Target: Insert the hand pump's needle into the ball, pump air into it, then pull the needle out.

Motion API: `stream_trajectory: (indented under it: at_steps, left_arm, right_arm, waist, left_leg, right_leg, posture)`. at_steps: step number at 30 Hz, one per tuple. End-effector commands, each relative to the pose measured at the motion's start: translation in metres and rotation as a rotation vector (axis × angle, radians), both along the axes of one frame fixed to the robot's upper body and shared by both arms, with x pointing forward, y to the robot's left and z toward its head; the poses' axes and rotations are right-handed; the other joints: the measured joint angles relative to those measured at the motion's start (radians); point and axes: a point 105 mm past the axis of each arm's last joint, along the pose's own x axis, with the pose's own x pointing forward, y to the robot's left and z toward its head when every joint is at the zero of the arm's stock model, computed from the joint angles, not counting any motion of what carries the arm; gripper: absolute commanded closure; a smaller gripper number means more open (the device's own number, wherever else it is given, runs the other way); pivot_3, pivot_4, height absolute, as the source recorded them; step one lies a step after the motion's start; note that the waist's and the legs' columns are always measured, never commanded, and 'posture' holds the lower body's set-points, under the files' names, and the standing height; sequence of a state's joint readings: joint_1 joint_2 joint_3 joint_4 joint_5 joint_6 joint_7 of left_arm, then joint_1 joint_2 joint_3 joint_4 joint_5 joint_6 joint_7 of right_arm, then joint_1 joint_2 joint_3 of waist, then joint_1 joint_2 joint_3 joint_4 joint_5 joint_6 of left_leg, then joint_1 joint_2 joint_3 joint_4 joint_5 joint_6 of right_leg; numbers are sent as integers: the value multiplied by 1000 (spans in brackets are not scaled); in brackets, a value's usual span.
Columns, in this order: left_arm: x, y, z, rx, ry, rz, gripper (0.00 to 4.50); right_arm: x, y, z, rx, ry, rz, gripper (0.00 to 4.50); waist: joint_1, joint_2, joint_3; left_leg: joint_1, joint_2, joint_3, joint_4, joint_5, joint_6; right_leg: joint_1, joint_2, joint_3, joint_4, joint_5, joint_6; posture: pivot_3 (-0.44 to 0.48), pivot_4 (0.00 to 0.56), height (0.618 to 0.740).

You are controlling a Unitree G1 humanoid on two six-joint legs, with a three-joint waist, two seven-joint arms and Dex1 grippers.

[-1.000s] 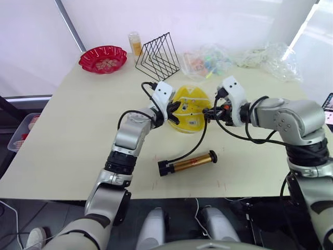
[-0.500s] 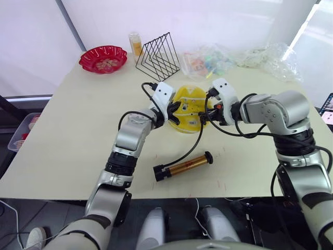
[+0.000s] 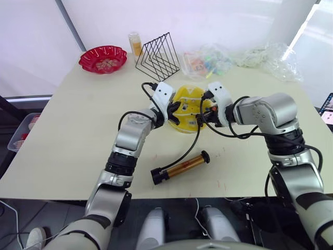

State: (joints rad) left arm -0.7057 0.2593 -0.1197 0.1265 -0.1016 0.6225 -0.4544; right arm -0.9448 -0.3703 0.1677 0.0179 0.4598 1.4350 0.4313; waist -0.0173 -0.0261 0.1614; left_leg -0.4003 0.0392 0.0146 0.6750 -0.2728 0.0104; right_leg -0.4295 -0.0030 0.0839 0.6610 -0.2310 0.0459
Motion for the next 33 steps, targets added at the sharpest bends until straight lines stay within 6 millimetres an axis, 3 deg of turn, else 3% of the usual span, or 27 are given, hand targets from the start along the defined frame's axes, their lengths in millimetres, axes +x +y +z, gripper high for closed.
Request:
stream_trajectory:
  at_steps: [1, 33]
  left_arm:
    - [-2, -2, 8, 1, -44, -10, 4459]
    - [-5, -1, 7, 0, -39, -15, 4459]
  right_arm:
    - [3, 4, 13, 9, -55, 9, 4202]
    - [12, -2, -9, -49, -23, -40, 4202]
  waist:
    - [0, 0, 0]
    - [-4, 0, 0]
  left_leg:
    - [0, 0, 0, 0, 0, 0]
    - [0, 0, 0, 0, 0, 0]
  right_leg:
    - [0, 0, 0, 0, 0, 0]
    - [0, 0, 0, 0, 0, 0]
  posture:
    - [0, 150, 735]
    - [0, 150, 735]
